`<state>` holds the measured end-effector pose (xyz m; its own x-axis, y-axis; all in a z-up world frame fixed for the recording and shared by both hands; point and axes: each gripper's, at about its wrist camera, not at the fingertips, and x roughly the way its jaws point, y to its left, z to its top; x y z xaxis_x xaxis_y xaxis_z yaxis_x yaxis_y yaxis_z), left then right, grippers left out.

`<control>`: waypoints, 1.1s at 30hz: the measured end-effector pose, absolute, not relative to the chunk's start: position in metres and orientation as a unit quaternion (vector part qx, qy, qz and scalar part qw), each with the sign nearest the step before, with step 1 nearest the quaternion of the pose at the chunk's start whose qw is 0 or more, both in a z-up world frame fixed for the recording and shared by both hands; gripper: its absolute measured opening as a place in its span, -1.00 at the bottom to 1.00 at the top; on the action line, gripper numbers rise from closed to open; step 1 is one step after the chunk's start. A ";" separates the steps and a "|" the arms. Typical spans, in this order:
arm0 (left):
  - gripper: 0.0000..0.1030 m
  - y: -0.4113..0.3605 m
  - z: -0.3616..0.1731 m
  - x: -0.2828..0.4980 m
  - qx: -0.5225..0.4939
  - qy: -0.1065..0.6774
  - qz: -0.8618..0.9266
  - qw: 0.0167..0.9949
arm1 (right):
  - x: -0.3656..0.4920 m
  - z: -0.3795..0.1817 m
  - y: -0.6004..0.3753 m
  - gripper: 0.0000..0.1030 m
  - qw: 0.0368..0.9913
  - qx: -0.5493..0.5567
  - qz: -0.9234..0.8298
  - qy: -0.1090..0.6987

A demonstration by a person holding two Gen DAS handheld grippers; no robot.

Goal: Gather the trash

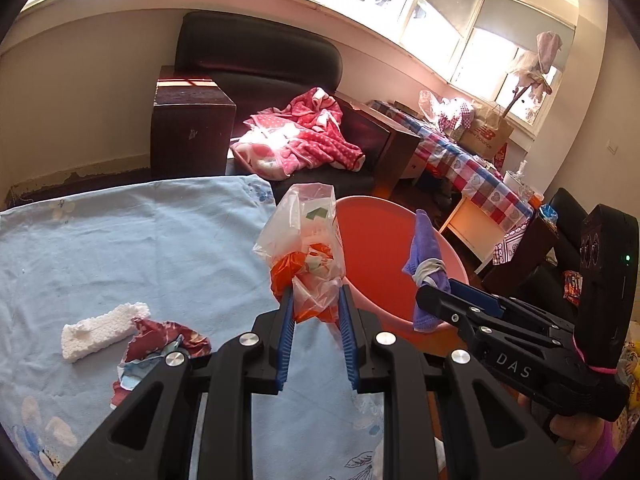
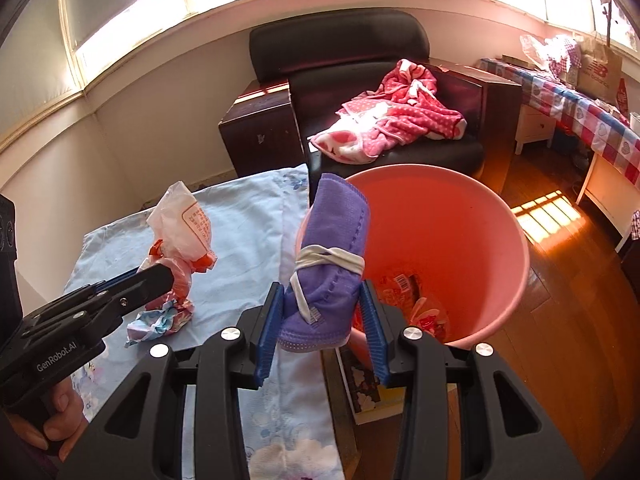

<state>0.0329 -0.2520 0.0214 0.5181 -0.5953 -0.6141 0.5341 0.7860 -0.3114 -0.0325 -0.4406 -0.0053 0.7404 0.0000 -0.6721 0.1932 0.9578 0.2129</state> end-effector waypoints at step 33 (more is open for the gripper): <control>-0.57 -0.359 -0.020 0.063 -0.010 0.425 -0.378 0.823 | -0.012 -0.047 -0.495 -0.22 0.896 0.163 -0.117 0.396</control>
<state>0.0634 -0.3595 -0.0197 0.3535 -0.6300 -0.6915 0.6133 0.7143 -0.3372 -0.0119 -0.4947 -0.0472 0.6597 -0.0803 -0.7473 0.3380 0.9198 0.1995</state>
